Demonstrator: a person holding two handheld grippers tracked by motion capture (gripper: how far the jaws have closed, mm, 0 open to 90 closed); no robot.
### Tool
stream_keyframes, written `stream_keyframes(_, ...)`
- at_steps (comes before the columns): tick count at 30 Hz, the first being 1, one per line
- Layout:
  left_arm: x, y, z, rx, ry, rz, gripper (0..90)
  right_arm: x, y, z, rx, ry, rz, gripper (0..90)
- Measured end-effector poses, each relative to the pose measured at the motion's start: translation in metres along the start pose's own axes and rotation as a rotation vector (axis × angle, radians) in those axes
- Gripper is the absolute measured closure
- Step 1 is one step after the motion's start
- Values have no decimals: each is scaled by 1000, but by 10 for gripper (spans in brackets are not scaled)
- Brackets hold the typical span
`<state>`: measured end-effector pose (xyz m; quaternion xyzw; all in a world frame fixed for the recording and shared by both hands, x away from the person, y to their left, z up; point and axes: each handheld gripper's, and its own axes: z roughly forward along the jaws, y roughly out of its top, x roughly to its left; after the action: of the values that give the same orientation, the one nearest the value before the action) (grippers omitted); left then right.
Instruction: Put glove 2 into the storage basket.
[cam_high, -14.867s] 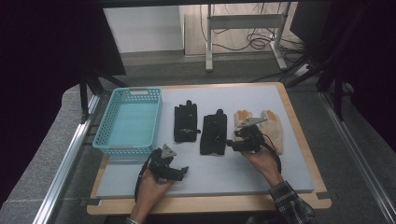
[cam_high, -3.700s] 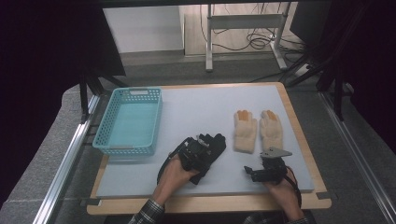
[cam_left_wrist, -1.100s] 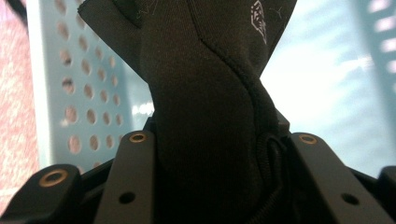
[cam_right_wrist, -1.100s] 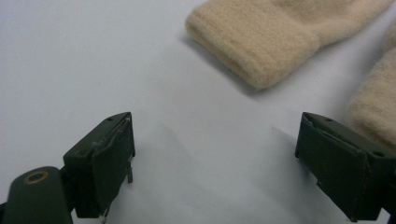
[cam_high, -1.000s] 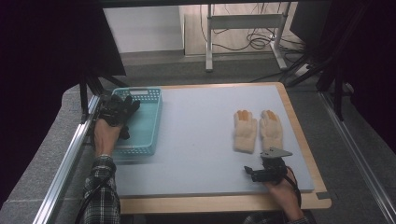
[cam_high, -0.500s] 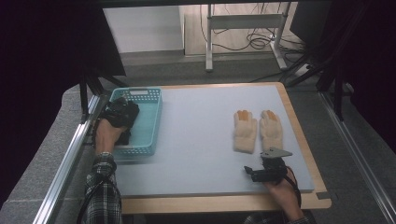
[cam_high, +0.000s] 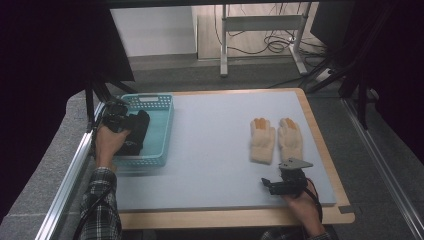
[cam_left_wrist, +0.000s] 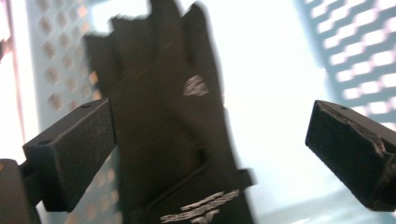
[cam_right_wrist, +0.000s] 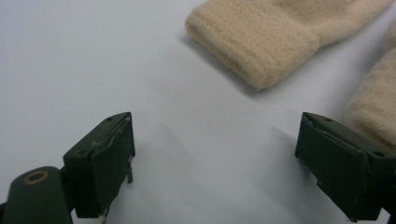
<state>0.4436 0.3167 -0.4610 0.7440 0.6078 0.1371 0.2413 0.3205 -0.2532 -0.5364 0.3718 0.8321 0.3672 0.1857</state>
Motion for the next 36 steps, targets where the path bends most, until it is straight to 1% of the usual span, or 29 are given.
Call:
stream_keyframes(2, -8, 1, -5, -39, -24, 26, 16, 0, 0, 0, 0, 0, 0, 116)
stream_keyframes(4, -16, 2, -9, -65, -37, 54, 10, 0, 0, 0, 0, 0, 0, 117)
stream_keyframes(6, -28, 4, -14, -94, -55, 94, 4, 0, 0, 0, 0, 0, 0, 116)
stream_keyframes(8, -38, 5, -18, -118, -74, 120, 0, 0, 0, 0, 0, 0, 0, 116)
stream_keyframes(10, -53, 6, -22, -143, -94, 160, 0, 0, 0, 0, 0, 0, 0, 116)
stream_keyframes(12, -62, 7, -24, -157, -104, 185, 0, 0, 0, 0, 0, 0, 0, 117)
stream_keyframes(15, -84, 6, -27, -185, -137, 233, 0, 0, 0, 0, 0, 0, 0, 116)
stream_keyframes(16, -88, 5, -27, -190, -144, 241, 0, 0, 0, 0, 1, 0, -2, 116)
stream_keyframes(21, -120, -1, -29, -210, -173, 323, 0, 0, 0, 0, 1, 0, -2, 116)
stream_keyframes(26, -143, -8, -29, -225, -205, 374, 0, 0, 0, 0, 0, 0, 0, 117)
stream_keyframes(30, -155, -14, -27, -234, -229, 400, 0, 0, 0, 0, 0, 0, -2, 117)
stream_keyframes(33, -167, -21, -24, -240, -250, 427, 0, 0, 0, 0, 0, 0, -3, 117)
stream_keyframes(36, -176, -29, -21, -250, -265, 442, 0, 0, 0, 0, 0, 0, -3, 116)
